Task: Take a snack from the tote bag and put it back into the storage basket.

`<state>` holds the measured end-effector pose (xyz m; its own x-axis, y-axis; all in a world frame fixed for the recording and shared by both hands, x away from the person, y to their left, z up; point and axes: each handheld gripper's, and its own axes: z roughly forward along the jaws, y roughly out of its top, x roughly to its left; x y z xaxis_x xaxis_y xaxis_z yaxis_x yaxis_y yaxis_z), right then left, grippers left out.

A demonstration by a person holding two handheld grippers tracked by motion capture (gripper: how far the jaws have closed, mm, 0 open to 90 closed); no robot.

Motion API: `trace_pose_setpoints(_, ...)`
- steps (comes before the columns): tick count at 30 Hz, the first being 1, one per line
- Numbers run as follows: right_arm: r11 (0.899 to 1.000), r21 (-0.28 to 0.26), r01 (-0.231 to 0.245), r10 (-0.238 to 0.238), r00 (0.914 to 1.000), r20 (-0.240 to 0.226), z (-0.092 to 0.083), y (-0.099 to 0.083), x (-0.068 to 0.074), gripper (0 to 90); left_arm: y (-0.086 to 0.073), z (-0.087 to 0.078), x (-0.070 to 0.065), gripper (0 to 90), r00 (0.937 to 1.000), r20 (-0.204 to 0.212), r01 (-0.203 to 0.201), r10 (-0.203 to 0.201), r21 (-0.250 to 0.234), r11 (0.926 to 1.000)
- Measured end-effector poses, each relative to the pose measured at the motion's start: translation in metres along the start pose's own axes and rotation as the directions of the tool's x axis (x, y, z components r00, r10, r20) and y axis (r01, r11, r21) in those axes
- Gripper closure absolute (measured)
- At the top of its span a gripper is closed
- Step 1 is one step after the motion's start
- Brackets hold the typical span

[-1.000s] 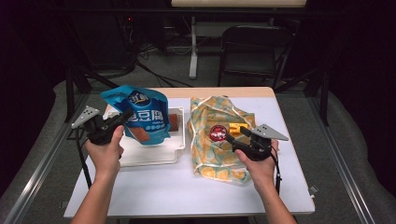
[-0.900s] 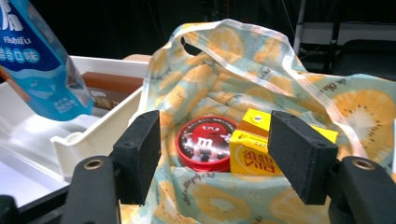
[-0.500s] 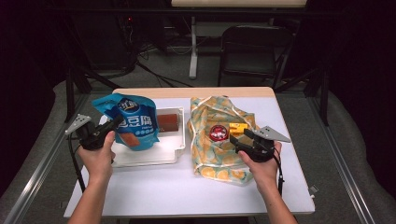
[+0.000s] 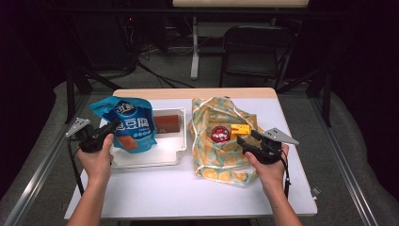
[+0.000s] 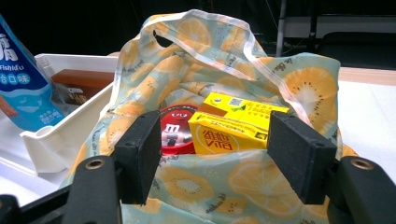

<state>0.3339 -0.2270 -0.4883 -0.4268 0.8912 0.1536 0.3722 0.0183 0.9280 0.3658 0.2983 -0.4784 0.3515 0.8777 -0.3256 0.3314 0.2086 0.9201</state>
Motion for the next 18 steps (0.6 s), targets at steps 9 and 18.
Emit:
trace_pose_setpoints(9, 1.0, 0.008, 0.003, -0.003, 0.9999, 0.014, 0.0, 0.0, -0.003, 35.5, -0.001, -0.004, 0.013, 89.9, 0.999, -0.037, 0.026, -0.026, -0.016, 0.9995)
trace_pose_setpoints(18, 1.0, 0.012, 0.002, -0.002, 0.9996, 0.027, 0.001, -0.001, -0.004, 35.7, 0.0, -0.005, 0.019, 88.9, 0.999, -0.035, 0.027, -0.028, -0.012, 0.9996)
